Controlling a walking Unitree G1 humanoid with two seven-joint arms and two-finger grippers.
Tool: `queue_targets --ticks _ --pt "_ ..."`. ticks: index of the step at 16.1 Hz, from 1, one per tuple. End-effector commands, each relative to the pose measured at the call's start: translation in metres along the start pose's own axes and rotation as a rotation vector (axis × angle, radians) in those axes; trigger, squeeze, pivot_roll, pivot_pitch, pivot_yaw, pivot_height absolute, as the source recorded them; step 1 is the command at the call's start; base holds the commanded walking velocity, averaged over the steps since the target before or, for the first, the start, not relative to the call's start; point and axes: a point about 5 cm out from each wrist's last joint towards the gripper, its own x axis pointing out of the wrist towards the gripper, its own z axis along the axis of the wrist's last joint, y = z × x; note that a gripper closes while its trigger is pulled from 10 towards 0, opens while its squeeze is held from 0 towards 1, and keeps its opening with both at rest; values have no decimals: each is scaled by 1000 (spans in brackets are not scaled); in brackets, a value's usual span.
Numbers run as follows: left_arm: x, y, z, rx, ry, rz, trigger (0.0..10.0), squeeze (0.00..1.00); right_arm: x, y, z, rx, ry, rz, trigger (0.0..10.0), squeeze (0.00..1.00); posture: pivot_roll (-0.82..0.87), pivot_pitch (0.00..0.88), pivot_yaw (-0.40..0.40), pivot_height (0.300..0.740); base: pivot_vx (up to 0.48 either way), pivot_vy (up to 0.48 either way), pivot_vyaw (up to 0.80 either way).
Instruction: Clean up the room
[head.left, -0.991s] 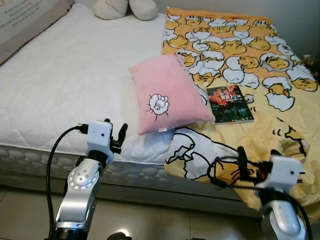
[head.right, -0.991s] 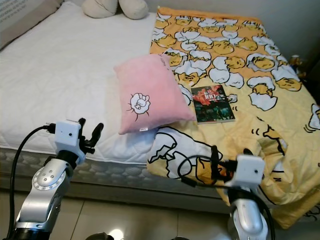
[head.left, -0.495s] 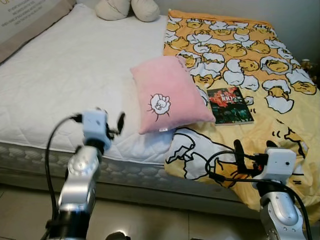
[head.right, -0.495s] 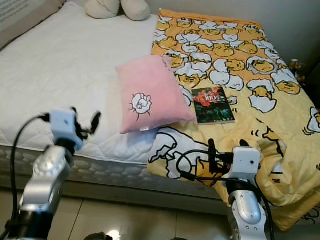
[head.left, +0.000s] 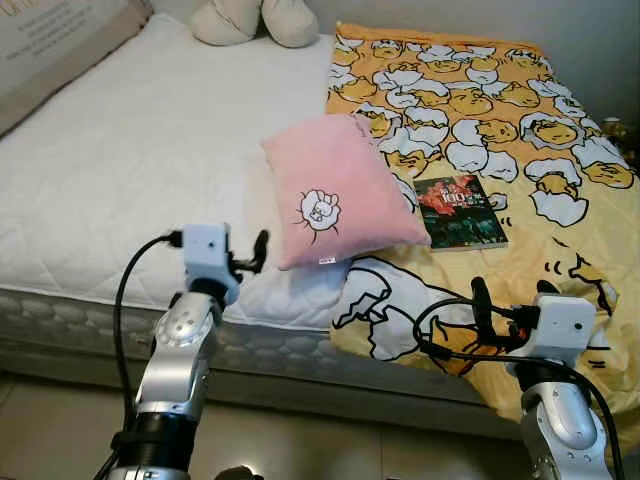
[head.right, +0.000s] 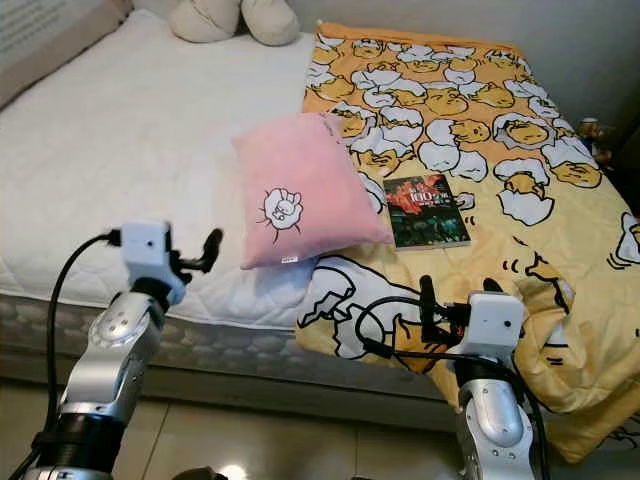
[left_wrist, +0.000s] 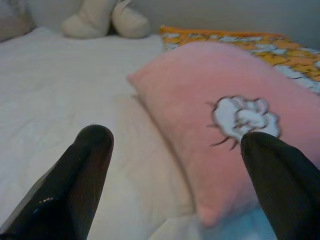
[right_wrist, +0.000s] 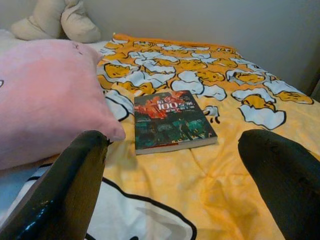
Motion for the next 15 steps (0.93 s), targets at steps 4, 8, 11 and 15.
queue_targets --ticks 4,8,11,15 --pt "8 -3 7 84 -19 -46 10000 0 3 -1 0 14 -25 -36 10000 0 -12 0 53 740 0 0 0" --pt "12 -6 8 15 -11 -80 10000 0 5 7 3 0 -43 -20 10000 0 -16 0 60 740 0 0 0" --pt "18 -14 12 -9 -24 -79 10000 0 12 12 15 -32 -86 23 10000 0 -19 0 50 740 379 0 0" --pt "23 -21 16 -49 -41 -91 10000 0 24 6 35 -37 -144 16 10000 0 -24 0 42 740 445 0 0"
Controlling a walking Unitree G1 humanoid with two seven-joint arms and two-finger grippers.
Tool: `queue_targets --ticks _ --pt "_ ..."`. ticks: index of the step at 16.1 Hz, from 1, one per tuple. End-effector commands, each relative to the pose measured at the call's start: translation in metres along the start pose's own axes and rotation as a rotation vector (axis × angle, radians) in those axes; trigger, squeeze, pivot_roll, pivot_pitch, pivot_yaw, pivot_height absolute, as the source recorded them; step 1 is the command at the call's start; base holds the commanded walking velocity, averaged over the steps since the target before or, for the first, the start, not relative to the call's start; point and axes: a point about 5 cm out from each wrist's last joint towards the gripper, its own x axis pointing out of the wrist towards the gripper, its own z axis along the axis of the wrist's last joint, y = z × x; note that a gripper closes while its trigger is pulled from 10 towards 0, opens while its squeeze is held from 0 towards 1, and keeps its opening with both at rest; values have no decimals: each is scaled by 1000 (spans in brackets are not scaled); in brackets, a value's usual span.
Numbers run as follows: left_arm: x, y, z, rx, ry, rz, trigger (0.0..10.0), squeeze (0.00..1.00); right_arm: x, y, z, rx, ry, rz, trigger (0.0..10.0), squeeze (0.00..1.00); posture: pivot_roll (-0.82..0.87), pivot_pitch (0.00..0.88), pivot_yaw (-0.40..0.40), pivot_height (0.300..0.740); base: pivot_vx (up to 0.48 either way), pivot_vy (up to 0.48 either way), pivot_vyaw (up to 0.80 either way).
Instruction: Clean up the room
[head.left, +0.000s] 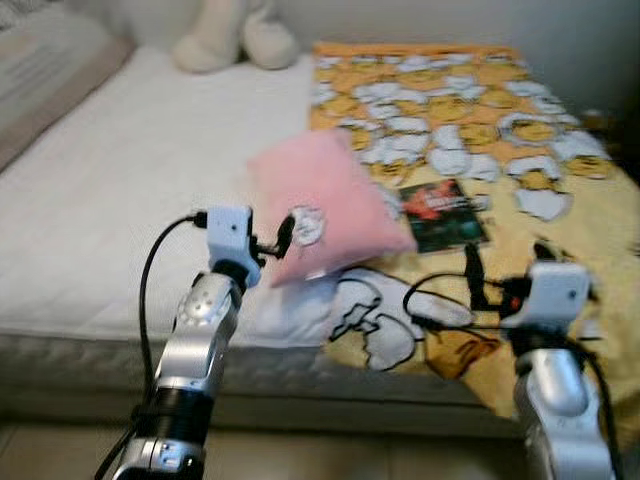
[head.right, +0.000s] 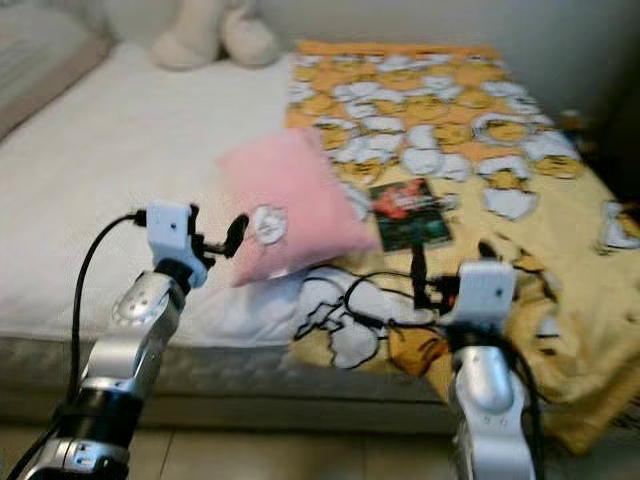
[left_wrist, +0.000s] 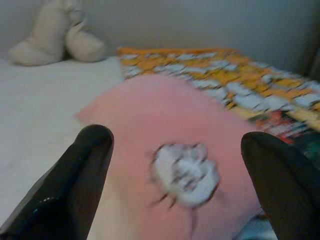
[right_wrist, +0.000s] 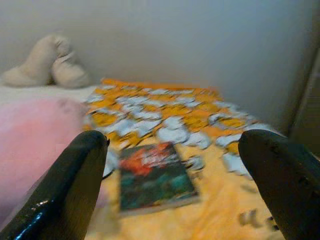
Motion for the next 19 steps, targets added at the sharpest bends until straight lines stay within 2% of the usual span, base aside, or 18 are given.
queue_targets --ticks 1,5,7,10,11,13,15,16,17,19 --pt "3 -3 1 -16 -2 -2 10000 0 2 -6 -1 8 16 -16 10000 0 -23 0 39 740 446 0 0" --pt "5 -4 3 -32 -13 -2 10000 0 3 -3 -3 8 29 0 10000 0 -19 0 37 740 446 0 0" --pt "4 0 6 -41 -24 28 10000 0 6 -2 2 19 21 16 10000 0 -16 0 36 740 446 0 0" --pt "-10 14 6 -26 1 62 10000 0 -3 -4 6 31 43 49 10000 0 -1 0 21 740 435 0 0" --pt "-8 12 6 -32 1 61 10000 0 -3 -2 3 24 51 59 10000 0 2 0 17 740 435 0 0" --pt "5 -2 16 -50 -27 21 10000 0 9 2 9 29 28 73 10000 0 6 0 16 740 433 0 0" --pt "12 -3 26 -58 -44 17 10000 0 20 -1 17 76 22 74 10000 0 11 0 19 740 216 0 0" --pt "18 0 31 -88 -34 27 10000 0 27 -4 22 119 20 66 10000 0 13 0 18 740 0 0 0" --pt "28 7 38 -169 -25 54 10000 0 38 -11 29 175 8 50 10000 0 14 6 19 740 0 0 0" --pt "40 27 43 -213 3 124 10000 0 57 -15 34 223 -2 54 10000 0 9 31 19 740 0 0 0"
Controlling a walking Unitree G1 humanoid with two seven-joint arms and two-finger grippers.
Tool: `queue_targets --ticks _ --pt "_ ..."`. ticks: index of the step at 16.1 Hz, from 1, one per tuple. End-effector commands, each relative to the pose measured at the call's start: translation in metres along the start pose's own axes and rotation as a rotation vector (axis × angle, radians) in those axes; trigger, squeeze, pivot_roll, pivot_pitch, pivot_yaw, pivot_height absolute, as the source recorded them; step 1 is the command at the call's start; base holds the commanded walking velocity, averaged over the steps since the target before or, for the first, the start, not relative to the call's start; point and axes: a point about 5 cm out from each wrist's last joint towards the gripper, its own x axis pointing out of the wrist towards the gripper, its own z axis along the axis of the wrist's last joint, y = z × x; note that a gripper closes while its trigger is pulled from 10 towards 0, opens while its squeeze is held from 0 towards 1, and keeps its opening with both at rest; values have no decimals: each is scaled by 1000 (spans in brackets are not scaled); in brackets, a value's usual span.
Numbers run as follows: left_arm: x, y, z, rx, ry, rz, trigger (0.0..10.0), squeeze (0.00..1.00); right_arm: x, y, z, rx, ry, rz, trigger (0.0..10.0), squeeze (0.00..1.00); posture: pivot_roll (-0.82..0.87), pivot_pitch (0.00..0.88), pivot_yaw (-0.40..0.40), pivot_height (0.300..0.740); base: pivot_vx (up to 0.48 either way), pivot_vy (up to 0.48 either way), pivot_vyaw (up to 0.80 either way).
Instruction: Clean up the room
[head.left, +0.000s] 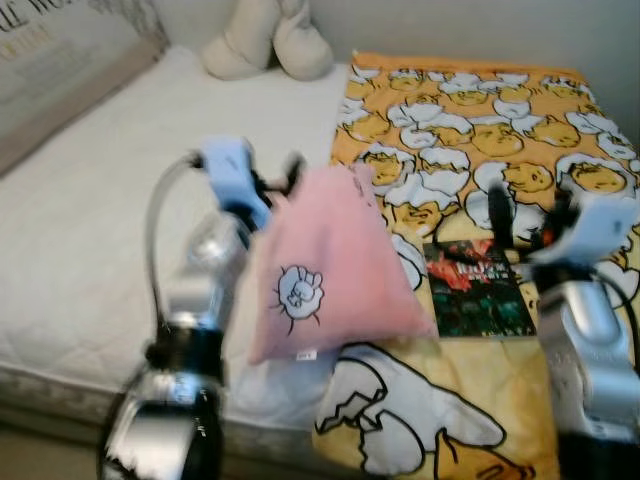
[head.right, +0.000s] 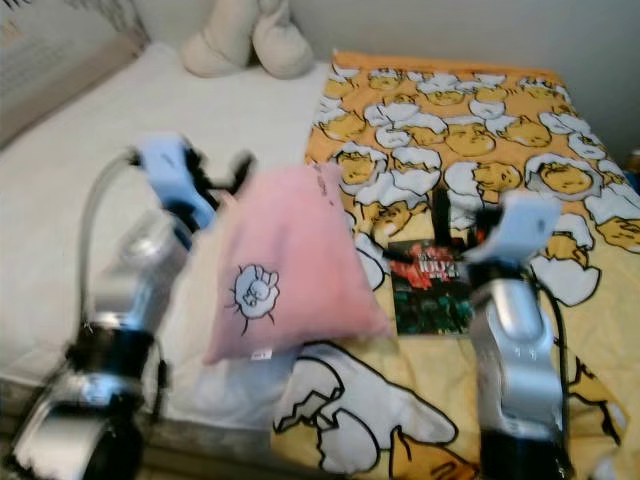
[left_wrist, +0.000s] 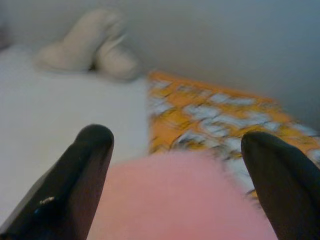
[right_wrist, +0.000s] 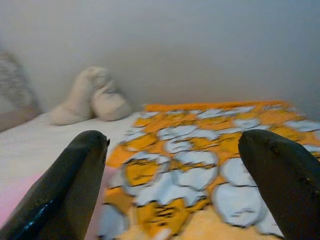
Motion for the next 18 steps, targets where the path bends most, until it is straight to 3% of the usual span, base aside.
queue_targets --ticks 1,3,4,5,6,8,10,13,15,16,18 --pt "0 16 -7 -43 43 64 10000 0 4 -4 -6 32 45 2 10000 0 8 39 19 740 0 0 0" --pt "5 41 -1 -86 70 140 10000 0 18 -2 -6 123 74 38 10000 0 7 65 22 740 0 0 0" --pt "5 50 -5 -174 115 155 10000 0 24 -4 -9 207 96 36 10000 0 10 78 22 740 0 0 0" --pt "3 55 -7 -228 124 156 10000 0 26 -5 -9 248 103 25 10000 0 13 94 22 740 0 0 0" --pt "2 58 -16 -276 198 158 10000 0 27 -7 -12 295 116 16 10000 0 18 115 19 740 0 0 0" --pt "4 59 -24 -364 204 137 10000 0 34 -8 -20 372 148 24 10000 0 23 164 17 740 0 0 0" --pt "7 51 -30 -448 216 95 10000 0 39 -4 -27 431 178 37 10000 0 26 188 12 740 0 0 0" --pt "15 27 -31 -594 196 -6 10000 0 36 8 -44 552 210 36 10000 0 11 215 5 740 0 0 0" --pt "20 -3 -39 -679 225 -128 10000 0 29 19 -51 675 218 -6 10000 0 -9 226 5 740 0 0 0" --pt "21 -8 -41 -692 231 -150 10000 0 28 21 -52 692 221 -4 10000 0 -11 227 4 740 0 0 0" --pt "15 -27 -66 -681 314 -153 10000 0 22 39 -69 750 300 18 10000 0 -21 226 -1 740 0 0 0"
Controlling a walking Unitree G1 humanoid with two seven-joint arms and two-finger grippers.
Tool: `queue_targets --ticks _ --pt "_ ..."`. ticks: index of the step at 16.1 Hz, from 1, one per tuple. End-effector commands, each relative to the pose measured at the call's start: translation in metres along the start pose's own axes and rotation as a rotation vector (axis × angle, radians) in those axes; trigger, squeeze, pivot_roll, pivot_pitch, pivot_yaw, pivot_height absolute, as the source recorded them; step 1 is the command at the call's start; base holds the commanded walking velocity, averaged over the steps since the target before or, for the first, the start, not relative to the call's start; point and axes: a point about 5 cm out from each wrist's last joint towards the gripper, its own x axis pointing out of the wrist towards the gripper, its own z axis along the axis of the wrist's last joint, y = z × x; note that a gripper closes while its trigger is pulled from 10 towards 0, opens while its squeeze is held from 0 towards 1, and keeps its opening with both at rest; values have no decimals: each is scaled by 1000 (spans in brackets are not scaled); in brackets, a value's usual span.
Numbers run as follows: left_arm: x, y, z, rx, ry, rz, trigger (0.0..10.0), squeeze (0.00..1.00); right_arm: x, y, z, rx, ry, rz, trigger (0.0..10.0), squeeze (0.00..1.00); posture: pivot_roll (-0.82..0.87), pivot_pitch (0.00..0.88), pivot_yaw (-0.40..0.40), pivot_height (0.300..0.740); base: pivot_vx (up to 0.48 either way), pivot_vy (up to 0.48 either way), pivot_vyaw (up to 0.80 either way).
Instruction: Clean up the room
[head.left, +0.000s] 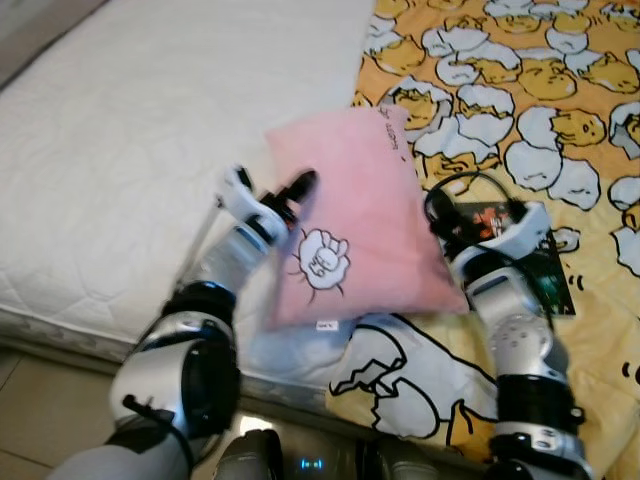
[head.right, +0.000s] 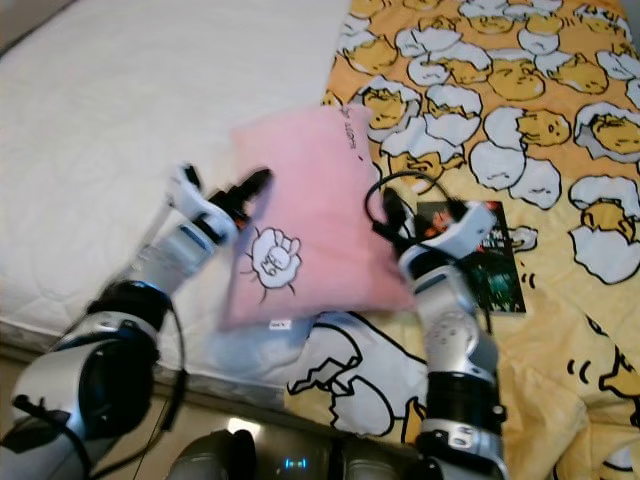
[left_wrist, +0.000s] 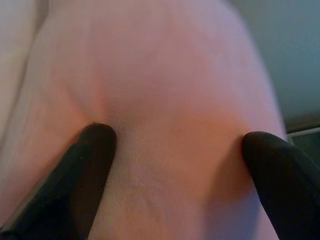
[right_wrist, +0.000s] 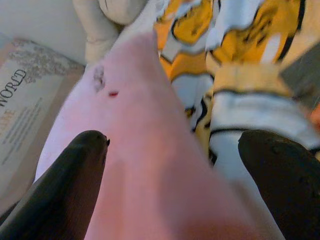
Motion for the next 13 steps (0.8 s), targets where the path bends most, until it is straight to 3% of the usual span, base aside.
queue_targets --ticks 1,3,4,5,8,11,13 --pt "-1 7 -22 5 65 44 10000 0 1 -6 -17 53 64 -14 10000 0 -20 226 -2 740 0 0 0" --pt "-4 16 -36 -22 70 110 10000 0 8 -9 -33 58 132 -30 10000 0 -23 228 -3 740 0 0 0" --pt "-2 12 -42 -25 90 82 10000 0 11 -5 -38 35 165 -13 4902 0 -29 228 -3 740 0 0 0" --pt "0 7 -48 12 113 53 0 0 13 -4 -41 11 188 -12 0 0 -30 226 -4 740 0 0 0" --pt "1 5 -56 67 126 100 0 0 17 -14 -42 -40 204 -57 0 0 -31 215 -1 740 0 0 0" --pt "5 -1 -56 -27 79 84 0 0 21 -18 -38 -19 183 -68 0 0 -38 205 3 740 0 0 0" --pt "8 -10 -55 -40 55 47 0 0 22 -16 -39 -15 171 -65 0 0 -41 197 4 740 0 0 0"
